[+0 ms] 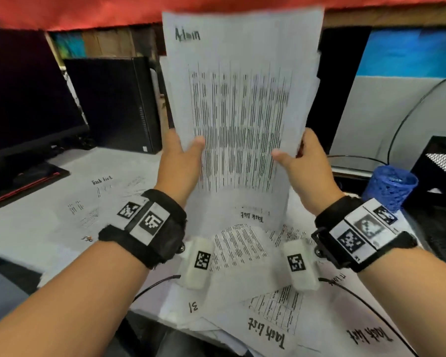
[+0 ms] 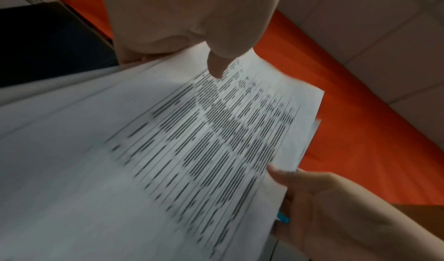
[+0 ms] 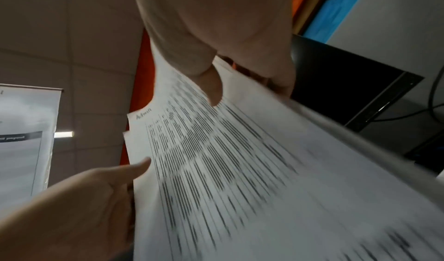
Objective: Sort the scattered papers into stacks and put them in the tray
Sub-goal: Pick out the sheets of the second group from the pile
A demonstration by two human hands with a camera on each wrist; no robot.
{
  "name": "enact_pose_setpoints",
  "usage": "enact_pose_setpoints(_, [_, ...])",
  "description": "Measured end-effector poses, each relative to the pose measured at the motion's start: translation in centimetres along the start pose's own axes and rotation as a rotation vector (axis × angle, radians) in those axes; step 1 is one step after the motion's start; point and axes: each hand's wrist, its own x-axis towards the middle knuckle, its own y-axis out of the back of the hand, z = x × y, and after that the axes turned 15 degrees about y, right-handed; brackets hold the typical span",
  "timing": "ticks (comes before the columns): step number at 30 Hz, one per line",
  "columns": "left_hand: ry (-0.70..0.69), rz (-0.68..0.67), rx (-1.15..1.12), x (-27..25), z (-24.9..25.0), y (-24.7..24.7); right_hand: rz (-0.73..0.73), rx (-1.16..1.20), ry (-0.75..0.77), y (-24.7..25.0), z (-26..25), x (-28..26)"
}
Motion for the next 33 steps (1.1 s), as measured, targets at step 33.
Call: enact_pose_setpoints(33, [-0.059,-0.098,-0.012,-1.0,-1.7,-1.4,0.106,-0.011,0.090,1.8,-1.3,2.6])
